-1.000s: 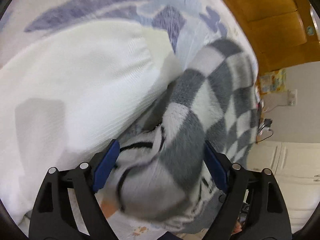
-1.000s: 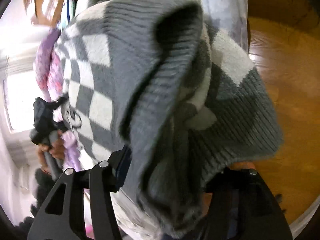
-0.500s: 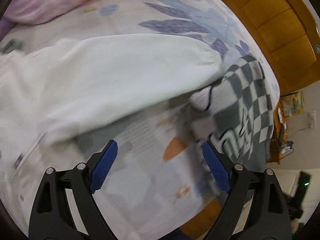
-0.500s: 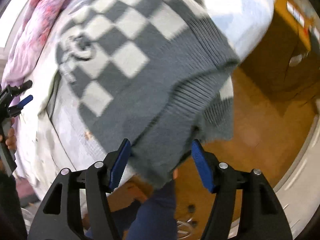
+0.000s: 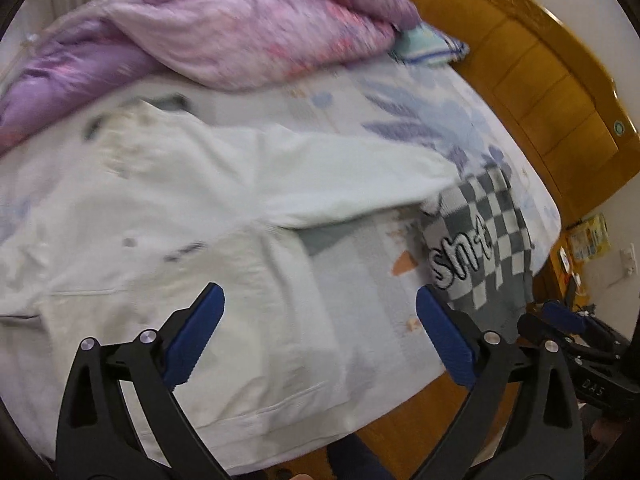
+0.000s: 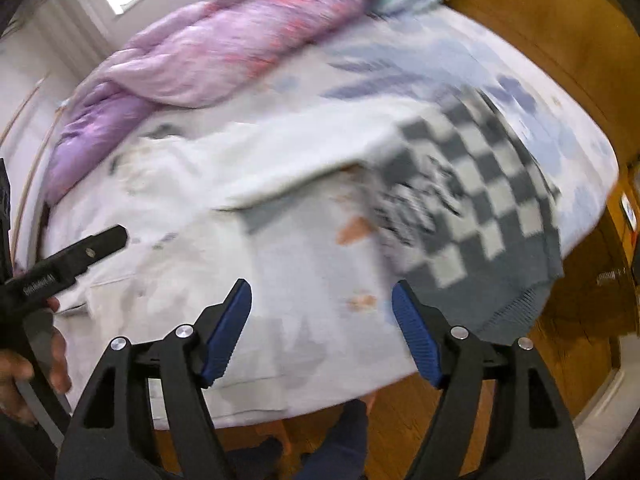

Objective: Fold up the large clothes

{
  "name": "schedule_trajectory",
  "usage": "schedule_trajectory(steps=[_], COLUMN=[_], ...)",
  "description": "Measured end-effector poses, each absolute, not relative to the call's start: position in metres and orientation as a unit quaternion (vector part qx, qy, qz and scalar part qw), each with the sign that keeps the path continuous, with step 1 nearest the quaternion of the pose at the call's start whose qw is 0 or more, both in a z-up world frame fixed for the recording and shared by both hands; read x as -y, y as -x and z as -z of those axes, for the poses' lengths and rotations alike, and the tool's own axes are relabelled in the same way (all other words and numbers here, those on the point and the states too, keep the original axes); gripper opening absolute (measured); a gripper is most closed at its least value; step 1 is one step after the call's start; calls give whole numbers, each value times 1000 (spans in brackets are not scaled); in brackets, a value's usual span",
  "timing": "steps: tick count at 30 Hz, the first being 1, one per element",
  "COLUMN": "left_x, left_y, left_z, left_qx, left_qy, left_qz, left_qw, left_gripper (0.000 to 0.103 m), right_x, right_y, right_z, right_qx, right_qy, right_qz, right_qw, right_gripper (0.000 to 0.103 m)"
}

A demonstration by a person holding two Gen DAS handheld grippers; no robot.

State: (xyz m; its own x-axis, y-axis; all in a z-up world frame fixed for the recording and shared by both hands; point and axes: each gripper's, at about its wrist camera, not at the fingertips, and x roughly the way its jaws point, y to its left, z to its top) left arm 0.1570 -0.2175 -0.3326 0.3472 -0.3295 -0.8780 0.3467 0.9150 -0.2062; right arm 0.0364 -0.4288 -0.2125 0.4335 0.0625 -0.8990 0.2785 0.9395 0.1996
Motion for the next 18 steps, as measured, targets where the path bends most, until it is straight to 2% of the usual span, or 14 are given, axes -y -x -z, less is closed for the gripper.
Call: schedule_trajectory(steps=[2,8,12,18], left_x=[191,114,73,30], left_y=[-147,-113,-86,-68], left_z=[307,226,176,124], left_qx=[-518,-460,-424,-419], left_qy=[-7,-19,-26,-9], left_qz=[197,146,110,76], left_qw=[832,875,899,905], left_gripper=[97,98,98,98], right_x=[397,312,269,238], right_y=[-39,-40,-30,-18], right_z=[191,117,68,13], right_qx=[-517,-481,-454,-429], right_qy=[-153,-115,-87,-70], right_qz=[53,28,13,-2], right_qw=[840,868,886,900], right_gripper=[83,92,93,93])
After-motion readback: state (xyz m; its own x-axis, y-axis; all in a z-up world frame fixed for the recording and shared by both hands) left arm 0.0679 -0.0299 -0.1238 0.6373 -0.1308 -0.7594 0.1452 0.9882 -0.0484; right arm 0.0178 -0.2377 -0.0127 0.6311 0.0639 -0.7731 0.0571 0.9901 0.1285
